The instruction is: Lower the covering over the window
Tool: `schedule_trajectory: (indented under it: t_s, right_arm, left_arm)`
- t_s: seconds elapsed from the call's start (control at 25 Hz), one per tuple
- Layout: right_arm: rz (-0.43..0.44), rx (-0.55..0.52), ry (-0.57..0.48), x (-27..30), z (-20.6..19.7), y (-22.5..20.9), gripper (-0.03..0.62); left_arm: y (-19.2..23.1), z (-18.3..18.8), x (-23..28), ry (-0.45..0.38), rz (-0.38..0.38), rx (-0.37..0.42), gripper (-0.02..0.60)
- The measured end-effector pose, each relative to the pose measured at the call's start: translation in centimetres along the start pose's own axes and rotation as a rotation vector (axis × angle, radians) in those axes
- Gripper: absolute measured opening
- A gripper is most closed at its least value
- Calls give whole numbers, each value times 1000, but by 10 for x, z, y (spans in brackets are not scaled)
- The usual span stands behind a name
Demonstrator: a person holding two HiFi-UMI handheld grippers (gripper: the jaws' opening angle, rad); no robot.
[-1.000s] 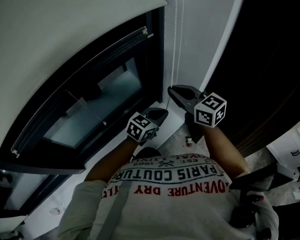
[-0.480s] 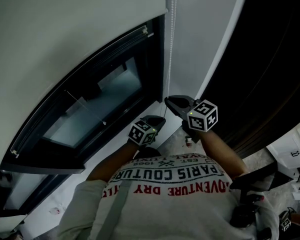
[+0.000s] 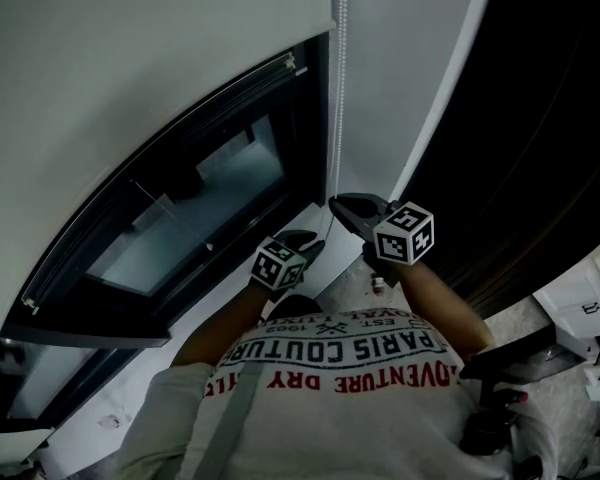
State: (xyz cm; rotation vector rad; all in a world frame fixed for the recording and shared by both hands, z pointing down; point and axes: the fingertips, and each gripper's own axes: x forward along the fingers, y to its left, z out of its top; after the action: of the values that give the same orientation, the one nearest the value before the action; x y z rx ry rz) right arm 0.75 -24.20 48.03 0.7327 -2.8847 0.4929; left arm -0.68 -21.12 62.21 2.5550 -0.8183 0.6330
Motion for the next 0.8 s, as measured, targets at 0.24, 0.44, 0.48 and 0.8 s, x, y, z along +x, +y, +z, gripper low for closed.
schedule_trajectory:
  t_s: [0.24,0.44,0.48,0.8]
  right_arm:
    - [-5,9,-13,-2,-1,-2,6]
    - [8,3,-4,1,-3,6,6]
    - [11,4,-4,2,-3,7,6]
    - [24,5,-6,3,-4,16,6]
  left_arm:
    - [10,95,-53,-247,-41,-42,104]
    - [-30,201,-95,-423,-165,95,106]
    - [-34,217,-100,-448,-170,109,106]
    - [-45,281,-115,-490,-86,183,104]
